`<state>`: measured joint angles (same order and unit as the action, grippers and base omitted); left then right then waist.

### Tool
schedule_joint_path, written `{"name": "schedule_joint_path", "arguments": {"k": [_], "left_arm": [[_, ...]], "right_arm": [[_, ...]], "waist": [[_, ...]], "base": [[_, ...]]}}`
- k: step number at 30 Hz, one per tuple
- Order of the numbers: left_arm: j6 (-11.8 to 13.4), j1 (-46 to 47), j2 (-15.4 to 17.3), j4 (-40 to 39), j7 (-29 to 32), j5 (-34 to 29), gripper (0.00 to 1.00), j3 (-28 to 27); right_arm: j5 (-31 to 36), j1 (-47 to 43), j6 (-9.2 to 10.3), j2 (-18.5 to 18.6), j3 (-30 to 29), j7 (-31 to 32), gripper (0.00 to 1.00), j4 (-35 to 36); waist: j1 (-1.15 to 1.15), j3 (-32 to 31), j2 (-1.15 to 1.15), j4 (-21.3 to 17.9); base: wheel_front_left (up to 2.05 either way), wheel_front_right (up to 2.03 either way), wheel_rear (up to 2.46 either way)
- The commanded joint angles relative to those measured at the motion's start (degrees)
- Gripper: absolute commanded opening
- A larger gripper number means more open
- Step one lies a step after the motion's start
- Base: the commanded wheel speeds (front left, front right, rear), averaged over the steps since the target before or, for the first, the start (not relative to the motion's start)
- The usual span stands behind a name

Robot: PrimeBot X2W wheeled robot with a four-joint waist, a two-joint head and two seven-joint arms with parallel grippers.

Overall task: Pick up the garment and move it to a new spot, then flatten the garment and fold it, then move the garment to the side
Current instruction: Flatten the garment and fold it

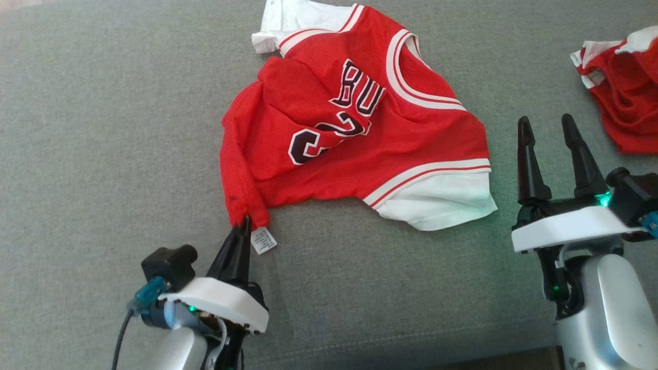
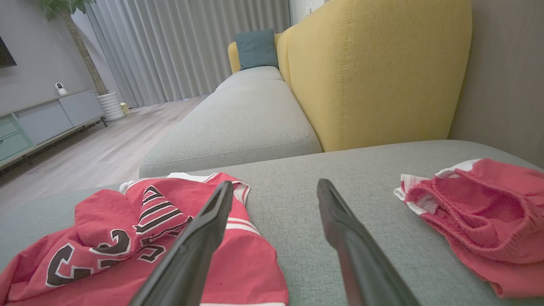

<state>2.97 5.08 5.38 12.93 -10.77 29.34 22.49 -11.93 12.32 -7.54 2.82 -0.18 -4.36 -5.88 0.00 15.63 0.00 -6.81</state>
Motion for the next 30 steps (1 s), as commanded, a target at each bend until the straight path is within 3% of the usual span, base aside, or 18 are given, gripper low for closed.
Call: {"name": "schedule_joint_path", "arguments": {"k": [1, 7, 14, 20, 26, 27, 28, 29, 30], "left_arm": [[-0.01, 1.46, 0.4, -2.09, -0.81, -0.51, 0.0, -1.57], [2.0, 0.86, 2.74, -6.06, -1.54, -1.14, 0.0, -4.1], [4.17, 0.72, 8.23, -8.41, -0.4, -0.89, 0.0, -9.4], [4.48, 1.69, 11.82, -4.26, 0.74, -0.33, 0.0, -12.25], [3.95, 3.22, 12.46, 1.74, -0.28, -0.28, 0.02, -12.61], [3.8, 3.45, 12.34, 2.56, -0.61, -0.23, 0.29, -12.61], [3.64, 3.65, 12.2, 3.29, -0.97, -0.19, 0.68, -12.6], [3.47, 3.85, 12.03, 3.94, -1.29, -0.11, 1.0, -12.6], [3.31, 4.01, 11.82, 4.46, -1.63, 0.04, 1.0, -12.69]], "right_arm": [[0.15, 1.45, 0.05, 0.06, 1.1, -0.43, 1.0, 1.88], [0.17, 1.21, 0.05, 0.06, 0.86, -0.41, 1.0, 1.98], [0.34, 1.29, 0.05, 0.06, 0.93, -0.08, 1.0, 2.3], [0.52, 1.48, 0.05, 0.06, 1.22, 0.15, 1.0, 2.43], [0.67, 1.55, 0.05, 0.06, 1.09, 0.23, 1.0, 2.39], [0.68, 1.56, 0.05, 0.06, 1.1, 0.23, 1.0, 2.36], [0.68, 1.54, 0.05, 0.06, 1.09, 0.25, 1.0, 2.31], [0.69, 1.52, 0.05, 0.06, 1.08, 0.26, 1.0, 2.27], [0.68, 1.49, 0.05, 0.06, 1.04, 0.27, 1.0, 2.24]], "waist": [[0.0, -0.08, 0.0, 0.12], [0.0, -0.62, 0.0, 1.01], [0.0, -0.61, 0.0, 1.86], [0.0, 0.11, 0.0, 1.62], [0.0, 0.42, 0.0, 1.17], [0.0, 0.42, 0.0, 1.12], [0.0, 0.39, 0.0, 1.09], [0.0, 0.33, 0.0, 1.1], [0.0, 0.28, 0.0, 1.13]], "base": [[0.0, 0.0, 0.0], [0.0, 0.0, 0.0], [0.0, 0.0, 0.0], [0.0, 0.0, 0.0], [0.0, 0.0, 0.0], [0.0, 0.0, 0.0], [0.0, 0.0, 0.0], [0.0, 0.0, 0.0], [0.0, 0.0, 0.0]]}}
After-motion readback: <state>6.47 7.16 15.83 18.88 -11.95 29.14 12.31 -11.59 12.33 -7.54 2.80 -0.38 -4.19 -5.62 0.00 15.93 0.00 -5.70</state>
